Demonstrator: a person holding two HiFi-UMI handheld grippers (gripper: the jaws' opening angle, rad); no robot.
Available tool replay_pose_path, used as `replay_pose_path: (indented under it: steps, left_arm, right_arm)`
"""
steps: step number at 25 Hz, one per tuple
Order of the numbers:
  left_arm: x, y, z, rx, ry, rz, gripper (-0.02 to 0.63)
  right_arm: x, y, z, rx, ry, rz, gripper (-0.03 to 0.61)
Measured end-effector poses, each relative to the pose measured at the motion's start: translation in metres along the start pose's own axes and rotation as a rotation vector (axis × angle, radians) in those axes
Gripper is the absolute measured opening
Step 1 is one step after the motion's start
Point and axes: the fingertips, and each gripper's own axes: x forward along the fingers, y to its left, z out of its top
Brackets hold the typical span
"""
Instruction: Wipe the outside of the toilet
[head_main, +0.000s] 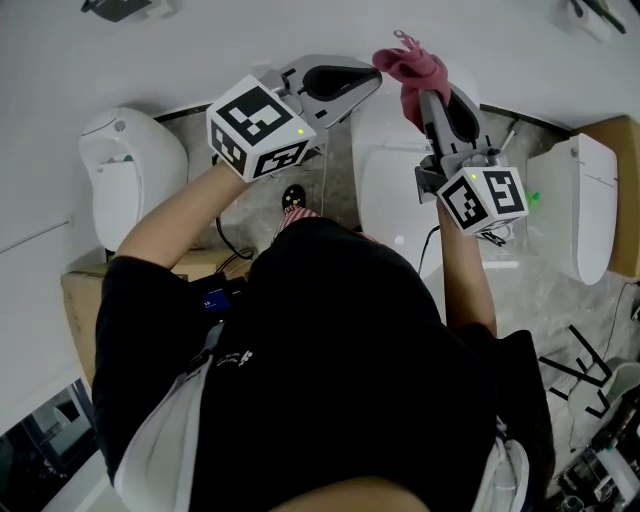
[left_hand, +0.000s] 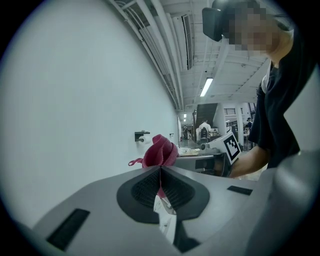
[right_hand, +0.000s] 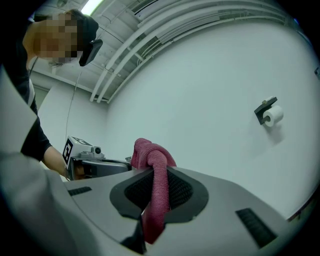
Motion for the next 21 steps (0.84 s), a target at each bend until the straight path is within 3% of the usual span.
replay_pose_path:
  steps: [21]
  left_arm:
    - [-0.001,0.000,0.016,0.014,-0.010,-0.032,0.011]
  right_arm:
    - [-0.021,-0.006,0.013,0.023,-0.031,-0.035,0.055]
